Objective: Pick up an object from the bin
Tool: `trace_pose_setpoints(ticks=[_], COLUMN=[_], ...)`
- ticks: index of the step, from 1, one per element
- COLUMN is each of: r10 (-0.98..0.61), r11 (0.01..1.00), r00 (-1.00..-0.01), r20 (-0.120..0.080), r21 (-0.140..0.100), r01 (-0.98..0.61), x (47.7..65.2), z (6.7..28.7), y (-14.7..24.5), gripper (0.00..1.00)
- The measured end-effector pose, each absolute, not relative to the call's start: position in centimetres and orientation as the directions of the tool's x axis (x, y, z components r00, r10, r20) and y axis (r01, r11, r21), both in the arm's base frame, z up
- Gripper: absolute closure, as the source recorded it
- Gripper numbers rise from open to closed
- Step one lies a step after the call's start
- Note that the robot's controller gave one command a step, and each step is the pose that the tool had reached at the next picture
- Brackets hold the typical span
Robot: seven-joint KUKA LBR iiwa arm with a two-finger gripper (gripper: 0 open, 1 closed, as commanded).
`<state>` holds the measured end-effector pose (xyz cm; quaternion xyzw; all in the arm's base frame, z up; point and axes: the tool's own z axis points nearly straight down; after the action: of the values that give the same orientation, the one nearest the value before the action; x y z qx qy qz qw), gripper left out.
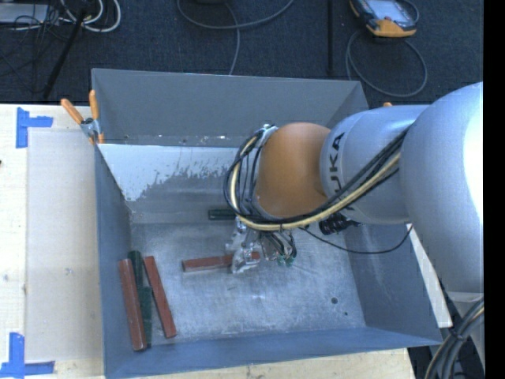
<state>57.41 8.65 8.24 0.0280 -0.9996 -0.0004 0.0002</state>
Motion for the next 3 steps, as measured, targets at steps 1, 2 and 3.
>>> trace_pose_setpoints(ticks=[1, 2, 3], r10=[-0.057, -0.061, -0.152], r11=[0.998, 0.998, 0.988], r00=[-0.998, -0.998, -0.988], r20=[0.003, 0.009, -0.006], r21=[0.001, 0.000, -0.001], r01=[-0.057, -0.061, -0.152], x=[57.3, 57.0, 56.5], z=[8.4, 9.3, 12.0], y=[8.6, 8.5, 8.1], gripper=[1.00, 1.00, 1.00])
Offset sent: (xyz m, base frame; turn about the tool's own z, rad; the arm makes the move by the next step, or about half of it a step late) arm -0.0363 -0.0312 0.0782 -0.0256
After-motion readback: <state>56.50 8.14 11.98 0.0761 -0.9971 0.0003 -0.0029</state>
